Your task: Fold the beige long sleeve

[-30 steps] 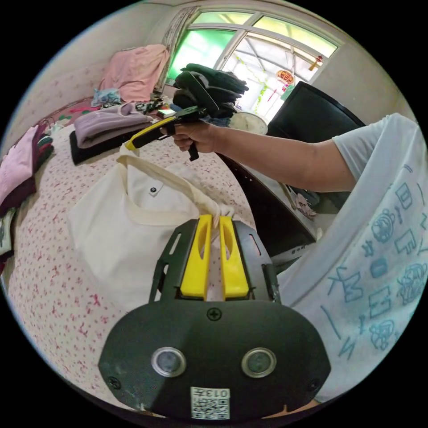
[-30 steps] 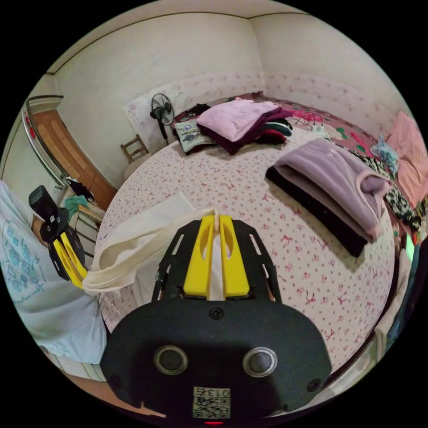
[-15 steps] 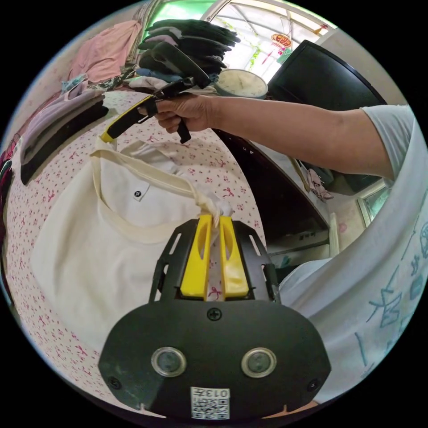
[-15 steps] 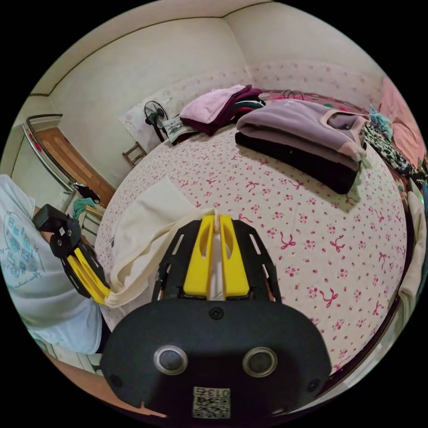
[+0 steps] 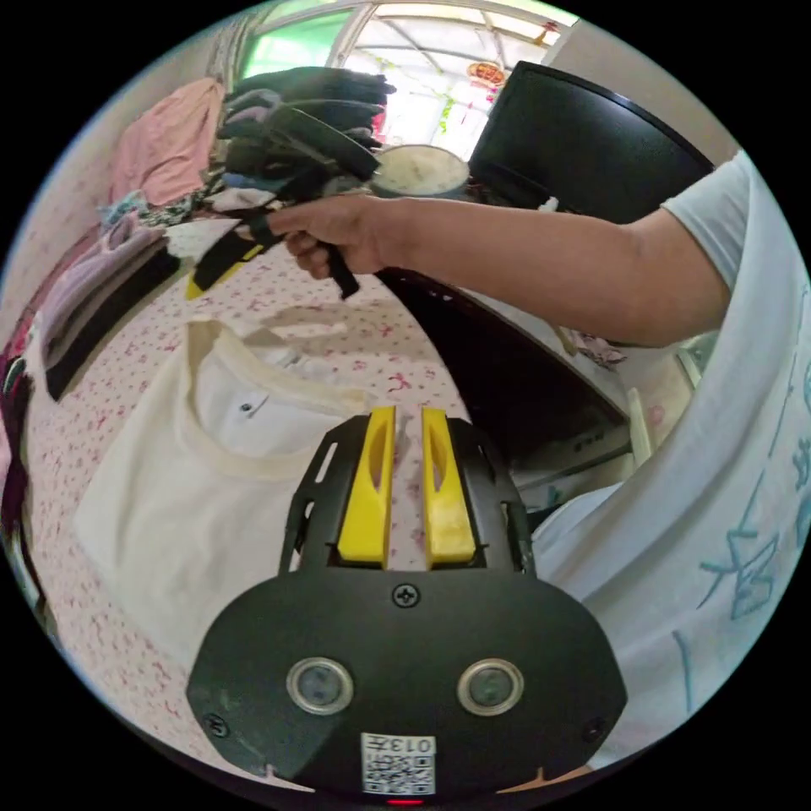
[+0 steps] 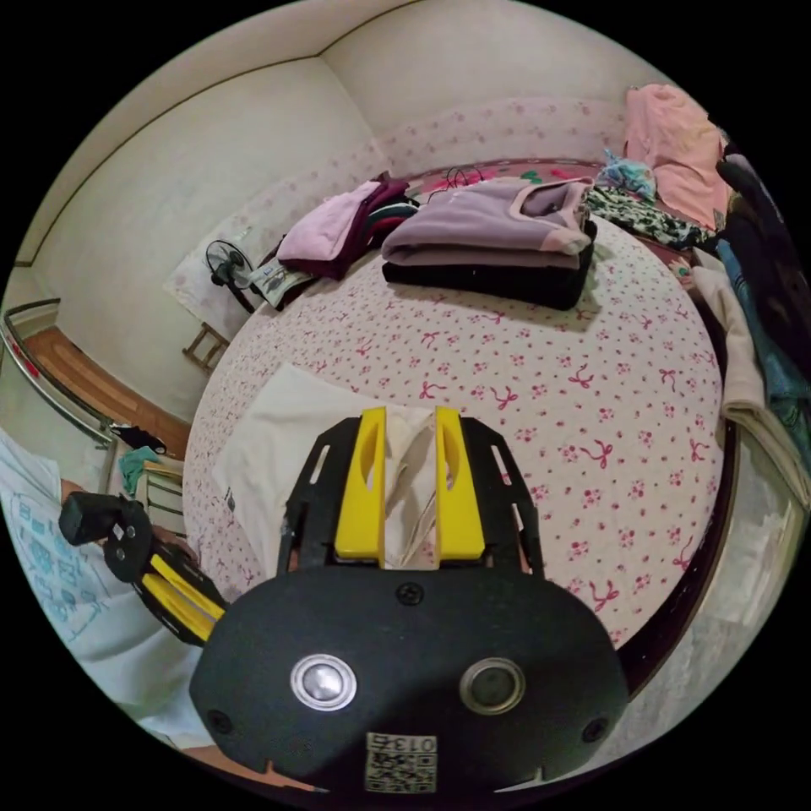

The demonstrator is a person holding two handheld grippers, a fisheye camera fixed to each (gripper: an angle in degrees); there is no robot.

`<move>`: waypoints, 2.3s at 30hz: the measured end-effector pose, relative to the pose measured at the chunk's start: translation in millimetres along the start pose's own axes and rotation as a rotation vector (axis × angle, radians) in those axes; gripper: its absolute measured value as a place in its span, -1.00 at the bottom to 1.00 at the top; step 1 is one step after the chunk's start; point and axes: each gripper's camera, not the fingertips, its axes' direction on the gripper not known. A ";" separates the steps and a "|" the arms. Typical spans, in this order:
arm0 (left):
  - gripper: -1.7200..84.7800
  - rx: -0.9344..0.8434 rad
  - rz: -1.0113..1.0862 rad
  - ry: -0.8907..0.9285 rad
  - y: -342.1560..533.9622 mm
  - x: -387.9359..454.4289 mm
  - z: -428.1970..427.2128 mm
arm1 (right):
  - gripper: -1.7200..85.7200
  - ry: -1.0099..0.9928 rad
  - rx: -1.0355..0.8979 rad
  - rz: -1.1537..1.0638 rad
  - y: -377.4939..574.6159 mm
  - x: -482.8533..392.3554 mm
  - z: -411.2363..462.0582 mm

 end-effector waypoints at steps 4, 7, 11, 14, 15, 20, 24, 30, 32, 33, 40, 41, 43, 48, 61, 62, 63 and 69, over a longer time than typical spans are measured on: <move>-0.83 -0.068 -0.184 -0.250 22.7 -31.6 5.6 | -0.77 -0.011 -0.092 0.051 5.6 0.7 19.4; -0.83 -0.114 -0.301 -0.325 37.9 -53.8 11.7 | -0.85 -0.010 -0.153 0.076 12.4 2.3 25.9; -0.85 -0.169 -0.350 -0.333 45.8 -60.2 35.9 | -0.87 0.048 -0.094 0.062 30.8 2.1 -3.2; -0.87 -0.122 -0.377 -0.312 45.0 -58.1 50.5 | -0.87 0.044 -0.123 0.103 46.2 15.2 -3.9; -0.87 -0.124 -0.380 -0.305 43.7 -57.8 52.4 | -0.86 0.025 -0.110 0.124 52.6 18.7 -7.7; -0.89 -0.093 -0.338 -0.366 36.2 -30.7 52.1 | -0.80 0.085 -0.004 0.101 90.4 5.0 -65.4; -0.86 -0.124 -0.331 -0.382 41.1 -12.5 59.9 | -0.76 0.031 -0.093 0.026 150.9 -38.9 -83.5; -0.89 -0.161 -0.374 -0.633 51.4 12.8 69.5 | -0.76 -0.021 -0.150 0.117 219.6 -81.9 -66.9; -0.92 -0.173 -0.381 -0.705 51.5 16.2 80.1 | -0.79 -0.025 -0.154 0.130 224.5 -87.0 -57.7; -0.93 -0.188 -0.381 -0.711 51.1 15.6 84.8 | -0.82 -0.041 -0.144 0.139 225.1 -88.9 -53.1; -0.96 -0.168 -0.435 -0.652 37.4 19.1 98.1 | -0.88 0.080 -0.135 0.044 234.5 -119.1 -65.6; -0.96 -0.172 -0.434 -0.657 37.8 20.1 101.9 | -0.88 0.093 -0.128 0.055 240.9 -120.6 -67.3; -0.96 -0.199 -0.433 -0.649 40.2 17.8 111.4 | -0.88 0.098 -0.157 0.084 250.7 -118.9 -58.4; -0.96 -0.209 -0.445 -0.590 40.4 13.8 109.6 | -0.83 0.152 -0.210 0.098 260.8 -131.0 -41.9; -0.96 -0.060 -0.490 -0.695 19.7 -59.5 60.1 | -0.92 0.365 -0.040 -0.032 173.9 -176.4 7.1; -0.96 -0.070 -0.492 -0.675 15.4 -69.6 63.1 | -0.93 0.372 -0.049 -0.043 165.3 -176.6 18.0; -0.96 -0.081 -0.492 -0.665 13.6 -74.5 65.4 | -0.94 0.405 -0.071 -0.044 159.7 -174.1 28.4; -0.97 -0.131 -0.525 -0.600 20.9 -100.6 70.0 | -0.95 0.372 -0.182 0.072 164.2 -142.0 40.3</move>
